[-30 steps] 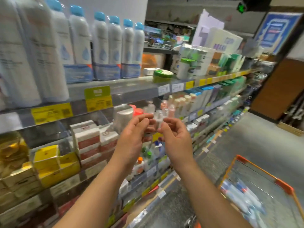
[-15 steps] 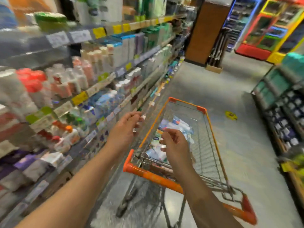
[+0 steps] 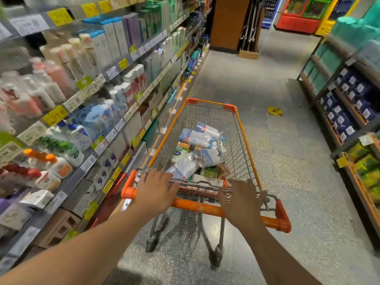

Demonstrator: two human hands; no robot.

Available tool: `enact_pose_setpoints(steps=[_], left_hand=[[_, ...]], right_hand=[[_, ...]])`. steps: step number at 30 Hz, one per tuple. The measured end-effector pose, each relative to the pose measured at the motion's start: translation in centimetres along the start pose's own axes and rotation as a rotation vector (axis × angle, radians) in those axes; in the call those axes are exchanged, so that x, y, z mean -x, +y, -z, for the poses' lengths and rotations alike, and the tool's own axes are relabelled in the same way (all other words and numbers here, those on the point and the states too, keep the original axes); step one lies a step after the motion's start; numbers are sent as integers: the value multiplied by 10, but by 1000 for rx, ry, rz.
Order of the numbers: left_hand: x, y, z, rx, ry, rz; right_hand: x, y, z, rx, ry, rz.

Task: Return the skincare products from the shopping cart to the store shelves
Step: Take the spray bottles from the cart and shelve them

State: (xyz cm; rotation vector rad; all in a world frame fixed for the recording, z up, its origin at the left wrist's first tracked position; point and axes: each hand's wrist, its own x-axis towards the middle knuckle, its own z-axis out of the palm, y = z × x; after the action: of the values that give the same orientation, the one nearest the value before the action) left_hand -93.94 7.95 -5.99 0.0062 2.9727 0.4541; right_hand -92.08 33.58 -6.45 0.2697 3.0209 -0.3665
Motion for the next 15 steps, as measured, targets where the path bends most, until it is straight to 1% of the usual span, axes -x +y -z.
enact_pose_setpoints(steps=[2,6,9,13,15], left_hand=[[2,4,-6,-99,-45,-24],[-8,7,-1,-159,-199,-1],[-18,6,2,-254,-307,-48],[-30,6,2,-276,-405,-47],[-35,7,4,-284,-418,-49]], right_hand=[[0,7,-6,75,-85,-21],[-6,2,0,76,-158,-5],[-13,3,0,85,-223,-2],[-28,5,-4,58,-342,-16],[-35,5,-5,37,-379,-20]])
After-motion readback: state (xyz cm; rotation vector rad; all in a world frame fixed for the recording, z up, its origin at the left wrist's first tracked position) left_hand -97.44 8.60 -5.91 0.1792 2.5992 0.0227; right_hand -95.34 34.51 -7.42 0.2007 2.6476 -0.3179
